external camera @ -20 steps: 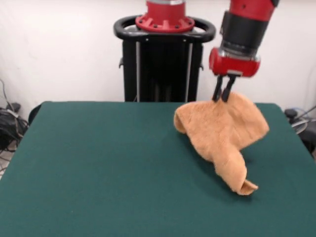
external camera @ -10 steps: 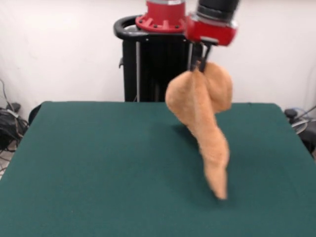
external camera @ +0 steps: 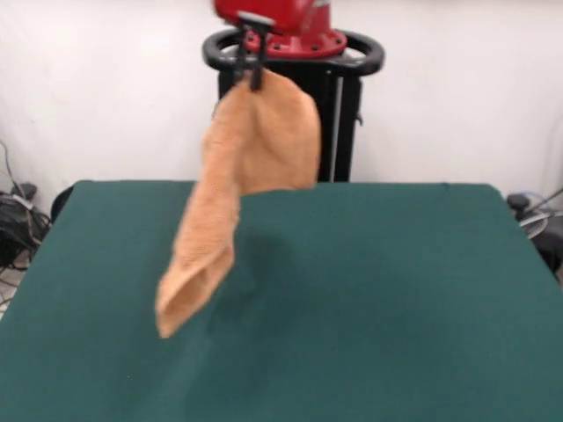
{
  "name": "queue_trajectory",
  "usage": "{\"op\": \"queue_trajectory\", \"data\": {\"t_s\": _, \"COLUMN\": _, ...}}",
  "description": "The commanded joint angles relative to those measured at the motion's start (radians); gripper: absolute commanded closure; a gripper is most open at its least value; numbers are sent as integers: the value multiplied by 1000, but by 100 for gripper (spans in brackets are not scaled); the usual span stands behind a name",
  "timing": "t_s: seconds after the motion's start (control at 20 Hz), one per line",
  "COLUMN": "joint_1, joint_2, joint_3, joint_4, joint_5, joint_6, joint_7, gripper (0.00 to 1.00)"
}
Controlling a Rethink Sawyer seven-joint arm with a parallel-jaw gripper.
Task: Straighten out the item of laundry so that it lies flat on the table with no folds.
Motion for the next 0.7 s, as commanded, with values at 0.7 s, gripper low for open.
{"op": "queue_trajectory", "data": {"t_s": 0.7, "joint_1": -128, "joint_2": 93, "joint_3": 286, "joint_4": 127, "joint_5": -111, "joint_6": -246, "joint_7": 15, "gripper": 100}}
